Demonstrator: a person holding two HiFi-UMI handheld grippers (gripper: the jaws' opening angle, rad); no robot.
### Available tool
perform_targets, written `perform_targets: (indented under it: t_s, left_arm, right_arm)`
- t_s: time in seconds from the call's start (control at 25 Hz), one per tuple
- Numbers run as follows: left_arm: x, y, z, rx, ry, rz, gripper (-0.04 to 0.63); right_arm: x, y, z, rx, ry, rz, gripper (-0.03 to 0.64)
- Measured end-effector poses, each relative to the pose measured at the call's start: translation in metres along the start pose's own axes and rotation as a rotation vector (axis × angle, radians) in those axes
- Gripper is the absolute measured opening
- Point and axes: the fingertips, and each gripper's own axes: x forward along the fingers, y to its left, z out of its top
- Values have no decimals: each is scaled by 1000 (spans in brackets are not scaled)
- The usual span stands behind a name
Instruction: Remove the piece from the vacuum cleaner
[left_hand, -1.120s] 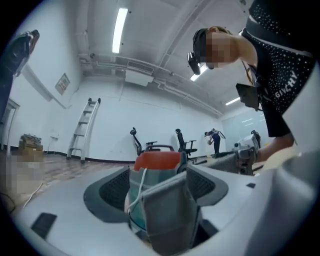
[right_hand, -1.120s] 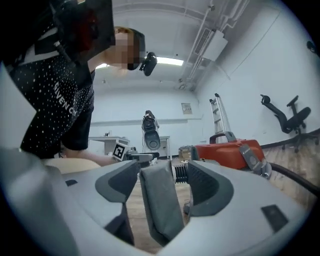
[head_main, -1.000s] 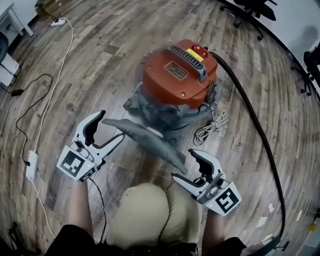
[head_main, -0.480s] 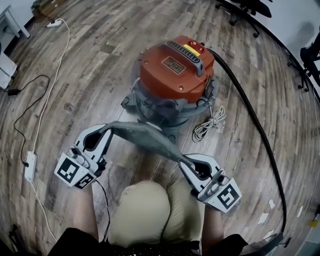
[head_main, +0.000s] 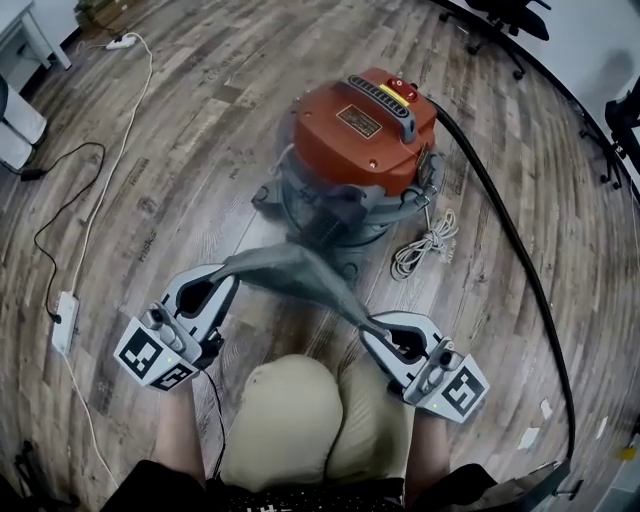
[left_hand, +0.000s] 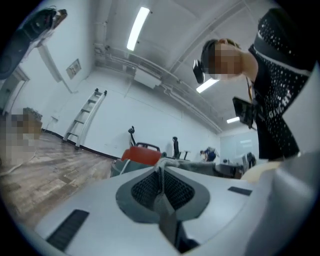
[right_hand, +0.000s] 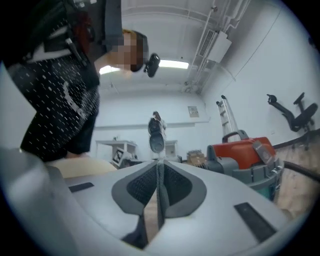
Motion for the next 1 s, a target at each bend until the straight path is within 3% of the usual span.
perform_targets:
  t_s: [0.08, 0.2, 0.32, 0.36, 0.44, 0.52, 0.6, 0.68, 0.72, 0.76, 0.8, 1.0]
  left_arm:
    - [-14, 4, 11, -69, -78, 3, 23]
    - [-15, 9, 9, -3, -42, 12, 25]
    - [-12, 14, 10, -25, -58, -4, 27]
    - [-12, 16, 14, -27, -72, -11, 64]
    - [-16, 18, 24, -24, -99, -15, 213]
    - [-25, 23, 35, -23, -121, 12, 227]
    - [-31, 30, 41, -7, -123, 48, 227]
    - [-28, 30, 36, 43, -81, 55, 217]
    - [-24, 26, 31, 80, -48, 55, 117]
    - [-20, 22, 26, 108, -20, 53, 8]
    - [-16, 16, 22, 118, -3, 45, 8]
    - [-2, 4, 13, 103, 42, -4, 8]
  right_arm:
    - [-9, 8, 12, 41, -74, 25, 35]
    - [-5, 5, 6, -21, -47, -14, 35]
    - [-2, -6, 6, 4, -73, -34, 35]
    - [-2, -10, 8, 18, -84, -44, 37]
    - [-4, -16, 12, 40, -106, -85, 100]
    - [-12, -19, 18, 73, -126, -107, 207]
    - [-18, -19, 17, 83, -111, -95, 216]
    - [-16, -20, 7, 57, -42, -77, 215]
    - [-14, -21, -1, 41, 8, -77, 204]
    - [-11, -23, -9, 26, 55, -83, 124]
    - [-8, -24, -14, 16, 87, -86, 11]
    - [6, -21, -27, -17, 149, -59, 11]
